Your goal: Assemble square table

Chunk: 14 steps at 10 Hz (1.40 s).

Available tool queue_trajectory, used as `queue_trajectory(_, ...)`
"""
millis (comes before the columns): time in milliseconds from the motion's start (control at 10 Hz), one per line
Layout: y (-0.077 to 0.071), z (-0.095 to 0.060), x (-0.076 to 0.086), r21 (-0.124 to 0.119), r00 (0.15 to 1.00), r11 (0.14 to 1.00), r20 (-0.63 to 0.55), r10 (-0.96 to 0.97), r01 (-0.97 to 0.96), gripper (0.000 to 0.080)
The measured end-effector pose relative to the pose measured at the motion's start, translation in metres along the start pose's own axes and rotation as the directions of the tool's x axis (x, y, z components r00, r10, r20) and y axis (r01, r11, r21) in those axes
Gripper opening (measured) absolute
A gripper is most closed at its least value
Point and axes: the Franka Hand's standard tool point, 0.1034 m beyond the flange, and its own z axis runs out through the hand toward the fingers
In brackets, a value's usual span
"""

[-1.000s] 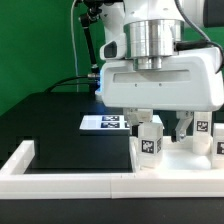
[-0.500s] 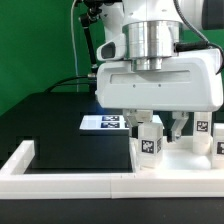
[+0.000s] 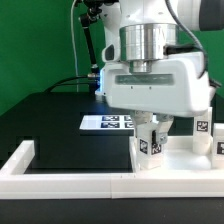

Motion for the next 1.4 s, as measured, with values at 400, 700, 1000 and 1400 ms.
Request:
queue_trajectory(400, 0.001, 0.001, 0.001, -0.003, 0.81, 0.815, 0.106, 0.576, -0.579, 0.0294)
queue_trajectory(700, 0.0, 0.001, -0.002, 0.004, 0.848, 0.851, 0.097, 0.522, -0.525, 0.0379)
queue_trajectory(1000, -0.008, -0.003, -0.007, 0.057, 0.996, 0.995, 0.048, 0.075, -0.077, 0.0621)
queue_trajectory(1400, -0.007, -0.002, -0.006, 0.059, 0.958, 0.957, 0.02, -0.286, 0.285, 0.0649)
